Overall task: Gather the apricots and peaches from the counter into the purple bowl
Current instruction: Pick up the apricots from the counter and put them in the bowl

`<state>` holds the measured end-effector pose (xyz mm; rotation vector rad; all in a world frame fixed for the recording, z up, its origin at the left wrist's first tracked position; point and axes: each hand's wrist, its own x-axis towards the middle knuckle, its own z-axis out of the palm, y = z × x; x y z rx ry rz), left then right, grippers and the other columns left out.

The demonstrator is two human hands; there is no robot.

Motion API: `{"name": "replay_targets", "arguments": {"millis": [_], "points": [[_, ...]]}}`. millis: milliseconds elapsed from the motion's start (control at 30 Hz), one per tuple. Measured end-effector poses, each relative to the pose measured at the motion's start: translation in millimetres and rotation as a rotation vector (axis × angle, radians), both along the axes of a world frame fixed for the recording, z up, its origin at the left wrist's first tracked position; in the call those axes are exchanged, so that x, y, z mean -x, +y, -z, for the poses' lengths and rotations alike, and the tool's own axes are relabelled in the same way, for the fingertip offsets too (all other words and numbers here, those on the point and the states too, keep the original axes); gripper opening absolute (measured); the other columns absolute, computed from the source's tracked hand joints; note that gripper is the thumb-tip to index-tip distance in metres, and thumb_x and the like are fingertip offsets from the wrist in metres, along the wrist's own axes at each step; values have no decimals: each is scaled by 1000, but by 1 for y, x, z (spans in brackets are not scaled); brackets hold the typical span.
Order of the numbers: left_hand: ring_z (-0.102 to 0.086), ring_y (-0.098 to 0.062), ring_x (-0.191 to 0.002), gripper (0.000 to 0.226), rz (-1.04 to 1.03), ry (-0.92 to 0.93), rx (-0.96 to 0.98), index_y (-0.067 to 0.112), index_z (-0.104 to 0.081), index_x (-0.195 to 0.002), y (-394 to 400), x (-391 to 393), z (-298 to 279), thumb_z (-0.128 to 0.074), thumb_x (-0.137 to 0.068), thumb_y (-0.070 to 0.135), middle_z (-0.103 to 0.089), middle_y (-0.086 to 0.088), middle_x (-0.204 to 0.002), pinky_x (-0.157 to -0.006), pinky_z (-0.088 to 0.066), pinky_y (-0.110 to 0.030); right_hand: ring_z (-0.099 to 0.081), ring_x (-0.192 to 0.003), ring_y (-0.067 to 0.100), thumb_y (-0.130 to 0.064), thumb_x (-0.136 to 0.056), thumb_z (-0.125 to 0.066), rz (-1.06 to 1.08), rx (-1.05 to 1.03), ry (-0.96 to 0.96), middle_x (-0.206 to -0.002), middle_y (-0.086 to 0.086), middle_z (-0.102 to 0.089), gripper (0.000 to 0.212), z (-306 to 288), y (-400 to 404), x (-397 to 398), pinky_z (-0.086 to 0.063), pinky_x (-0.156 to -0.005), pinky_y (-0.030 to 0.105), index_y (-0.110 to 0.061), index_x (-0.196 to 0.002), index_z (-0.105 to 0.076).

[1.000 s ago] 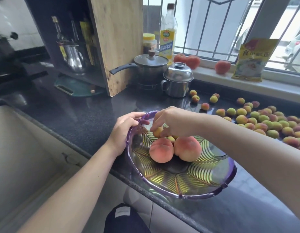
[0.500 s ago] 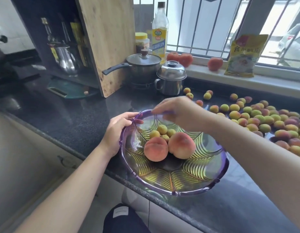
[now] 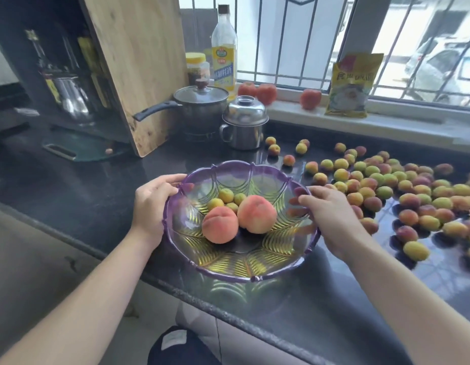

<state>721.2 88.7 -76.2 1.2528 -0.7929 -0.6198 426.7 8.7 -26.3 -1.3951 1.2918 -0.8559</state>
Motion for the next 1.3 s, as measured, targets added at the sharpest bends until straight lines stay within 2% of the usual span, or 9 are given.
{"name": "replay_targets", "arguments": {"millis": [133,267,367,533,700,867,1033,1167,1300], "points": [[-73,-34,-114,37,85,221,-164,8,-76,-119,-22,-14,-18,-43,-103,12,-80,-14,-115,-97,-59,-46,-73,-86,19,-9,-100,-53,31,-1,12,-96,7,-73,17,1,-11,-24,-58,-64,31,-13,-96,-69],[-75,-31,-104,39,133,294,-121,6,-73,-119,-33,-21,-19,-36,-107,13,-78,-16,-114,-85,-61,-40,-73,-81,23,-31,-105,-49,5,8,161,-93,13,-74,32,-8,-41,-31,-61,-64,35,-9,-95,-70],[-77,-29,-101,39,83,224,-69,6,-74,-115,-36,-26,-8,-36,-108,11,-78,-16,-112,-82,-62,-39,-72,-61,19,-16,-107,-44,49,135,228,-95,16,-68,27,-19,-82,-30,-61,-55,32,-2,-107,-67],[-76,-35,-100,37,68,190,-34,2,-76,-109,-41,-35,2,-39,-105,10,-78,-23,-106,-89,-62,-42,-76,-79,28,-1,-95,-62,-124,176,616,-112,13,-66,47,-20,-156,-56,-64,-74,41,-5,-141,-52],[-77,-30,-88,33,59,204,-16,-3,-74,-105,-46,-38,7,-43,-103,9,-78,-21,-91,-80,-62,-36,-61,-102,30,-12,-93,-62,-274,283,1089,-124,16,-60,39,6,-185,-81,-54,-88,31,-5,-131,-62],[-75,-35,-97,35,86,217,4,0,-77,-101,-48,-42,11,-53,-88,23,-77,-24,-99,-95,-59,-47,-64,-95,39,-14,-87,-63,-170,332,955,-130,24,-57,16,23,-196,-74,-55,-87,39,-19,-101,-69],[-72,-41,-111,38,102,195,-22,7,-81,-101,-48,-46,13,-54,-88,30,-75,-29,-114,-101,-56,-51,-66,-92,22,-18,-97,-61,-42,549,591,-112,8,-72,22,-28,-162,-63,-52,-87,30,-17,-116,-73],[-71,-39,-117,40,183,237,-44,10,-80,-110,-44,-42,8,-51,-90,30,-76,-23,-119,-106,-53,-51,-60,-71,-1,-16,-97,-62,-192,604,446,-97,-2,-69,23,-66,-117,-60,-42,-55,4,-20,-117,-72],[-69,-40,-122,37,229,110,-142,7,-74,-118,-39,-22,0,-39,-108,16,-78,-17,-118,-109,-53,-53,-65,-66,2,-18,-99,-57,-428,559,502,-83,-15,-70,26,-76,-79,-70,-50,-61,17,-25,-114,-76]]}}
